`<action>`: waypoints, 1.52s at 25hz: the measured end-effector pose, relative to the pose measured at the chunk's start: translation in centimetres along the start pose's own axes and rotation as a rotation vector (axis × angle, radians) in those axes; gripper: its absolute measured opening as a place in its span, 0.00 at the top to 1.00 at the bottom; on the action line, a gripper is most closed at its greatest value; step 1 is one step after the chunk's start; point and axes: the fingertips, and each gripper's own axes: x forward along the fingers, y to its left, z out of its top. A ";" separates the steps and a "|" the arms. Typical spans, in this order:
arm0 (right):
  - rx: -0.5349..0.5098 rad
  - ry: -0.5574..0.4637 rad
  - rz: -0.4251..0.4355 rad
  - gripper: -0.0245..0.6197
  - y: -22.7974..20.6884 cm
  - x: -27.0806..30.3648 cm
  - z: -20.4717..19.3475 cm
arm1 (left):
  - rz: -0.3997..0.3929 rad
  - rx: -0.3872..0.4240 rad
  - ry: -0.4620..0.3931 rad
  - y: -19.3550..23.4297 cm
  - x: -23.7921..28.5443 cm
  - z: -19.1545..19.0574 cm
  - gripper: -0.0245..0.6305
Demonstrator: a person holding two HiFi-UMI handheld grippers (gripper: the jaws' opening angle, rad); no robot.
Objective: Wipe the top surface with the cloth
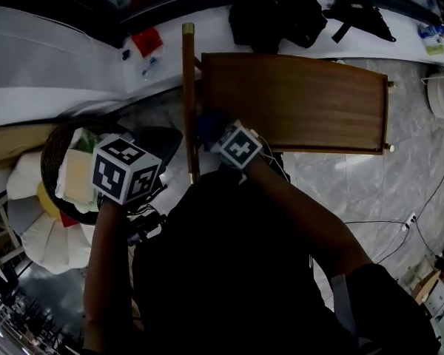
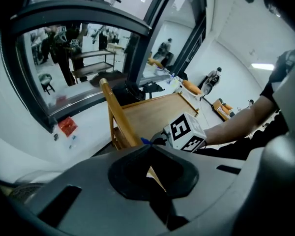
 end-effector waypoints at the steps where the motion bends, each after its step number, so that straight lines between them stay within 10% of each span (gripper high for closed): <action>1: -0.011 0.022 -0.007 0.87 0.1 0.6 -0.3 | -0.001 -0.001 0.000 0.1 -0.1 -0.3 0.95; 13: -0.161 0.082 -0.092 0.87 -2.2 -0.7 -4.0 | -0.102 0.132 0.021 -4.4 4.4 3.1 0.95; 38: 0.204 0.094 -0.425 0.87 -21.6 -28.4 -27.4 | -0.307 0.254 0.076 -25.4 22.1 16.0 0.95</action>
